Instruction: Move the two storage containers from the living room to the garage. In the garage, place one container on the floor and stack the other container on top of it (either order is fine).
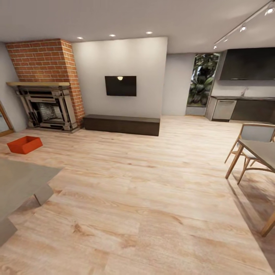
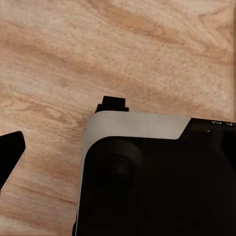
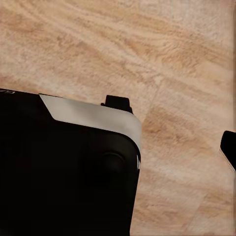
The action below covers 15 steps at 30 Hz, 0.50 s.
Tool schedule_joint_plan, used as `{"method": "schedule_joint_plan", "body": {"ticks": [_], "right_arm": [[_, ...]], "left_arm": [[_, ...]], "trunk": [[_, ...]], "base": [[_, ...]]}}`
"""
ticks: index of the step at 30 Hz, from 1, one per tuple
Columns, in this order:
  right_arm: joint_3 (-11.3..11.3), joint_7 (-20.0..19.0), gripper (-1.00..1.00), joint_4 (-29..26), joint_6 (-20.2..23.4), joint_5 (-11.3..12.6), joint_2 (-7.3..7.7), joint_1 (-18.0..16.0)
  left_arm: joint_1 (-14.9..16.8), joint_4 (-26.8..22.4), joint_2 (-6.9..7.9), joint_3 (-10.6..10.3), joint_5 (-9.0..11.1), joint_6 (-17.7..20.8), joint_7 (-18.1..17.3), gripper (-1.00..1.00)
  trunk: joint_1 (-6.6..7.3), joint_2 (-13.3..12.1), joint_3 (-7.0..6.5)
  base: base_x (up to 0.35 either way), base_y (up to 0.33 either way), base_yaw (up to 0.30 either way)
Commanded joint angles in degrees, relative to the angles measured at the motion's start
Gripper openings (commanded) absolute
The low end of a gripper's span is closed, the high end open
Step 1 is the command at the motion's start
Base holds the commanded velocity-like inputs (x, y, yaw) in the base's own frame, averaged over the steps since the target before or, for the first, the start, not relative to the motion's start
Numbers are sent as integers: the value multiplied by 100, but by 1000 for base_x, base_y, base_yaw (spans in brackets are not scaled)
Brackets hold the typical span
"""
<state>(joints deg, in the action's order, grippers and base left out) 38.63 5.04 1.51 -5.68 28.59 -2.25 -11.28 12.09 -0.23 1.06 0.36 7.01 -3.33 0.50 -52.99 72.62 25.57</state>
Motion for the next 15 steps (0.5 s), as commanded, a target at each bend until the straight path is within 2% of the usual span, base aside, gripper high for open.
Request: {"method": "schedule_joint_plan", "body": {"ticks": [1,15], "right_arm": [[48,6,100,16,-29,50,-6,-6],[48,6,100,16,-29,55,-11,-6]], "left_arm": [[4,5,0,-1,46,-16,3,100],[4,5,0,-1,46,-19,3,100]], "trunk": [[-3,3,6],[-3,3,6]], "base": [[321,0,0],[321,0,0]]}}
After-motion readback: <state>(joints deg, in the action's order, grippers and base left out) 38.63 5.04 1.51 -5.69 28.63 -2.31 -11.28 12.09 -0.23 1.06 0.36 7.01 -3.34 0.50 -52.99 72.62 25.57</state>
